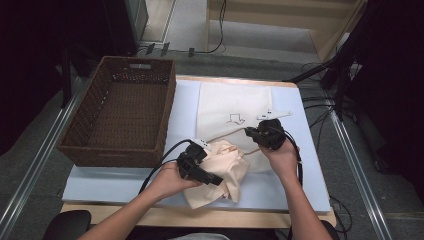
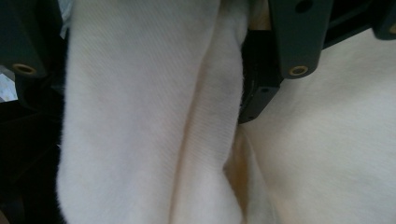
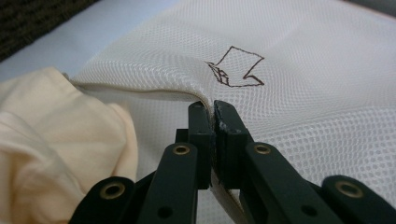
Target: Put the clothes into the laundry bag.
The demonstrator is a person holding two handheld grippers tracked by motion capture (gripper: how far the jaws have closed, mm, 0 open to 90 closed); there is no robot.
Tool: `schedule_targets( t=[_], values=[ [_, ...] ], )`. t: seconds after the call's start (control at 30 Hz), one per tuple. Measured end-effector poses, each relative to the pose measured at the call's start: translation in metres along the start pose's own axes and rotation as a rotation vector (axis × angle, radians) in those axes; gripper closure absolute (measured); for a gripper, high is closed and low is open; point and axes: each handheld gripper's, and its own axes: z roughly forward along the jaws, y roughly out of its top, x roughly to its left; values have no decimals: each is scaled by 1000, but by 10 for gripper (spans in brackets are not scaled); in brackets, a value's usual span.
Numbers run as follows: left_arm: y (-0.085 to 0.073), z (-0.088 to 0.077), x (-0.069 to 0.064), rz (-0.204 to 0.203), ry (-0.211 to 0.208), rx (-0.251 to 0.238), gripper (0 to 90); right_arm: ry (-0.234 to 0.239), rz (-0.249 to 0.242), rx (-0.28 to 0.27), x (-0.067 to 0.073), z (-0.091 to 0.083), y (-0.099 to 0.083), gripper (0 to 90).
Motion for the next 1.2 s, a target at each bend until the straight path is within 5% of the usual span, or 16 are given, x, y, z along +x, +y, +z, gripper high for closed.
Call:
schedule_targets(
  t=[0.27, 0.47, 0.87, 1.07, 1.2],
  values=[
    [9, -22, -8, 13, -6, -52, 282, 14, -1, -39, 1, -14, 4, 870],
    [22, -35, -15, 54, 54, -89, 270, 12, -3, -49, 4, -18, 8, 868],
    [34, 11, 0, 24, 92, -24, 249, 23, -7, -63, 9, -21, 12, 868],
    [35, 27, 3, 46, 166, -1, 437, 25, -9, -73, 12, -26, 16, 868],
    [35, 30, 7, 54, 160, 3, 639, 28, -16, -70, 13, -26, 16, 869]
  ],
)
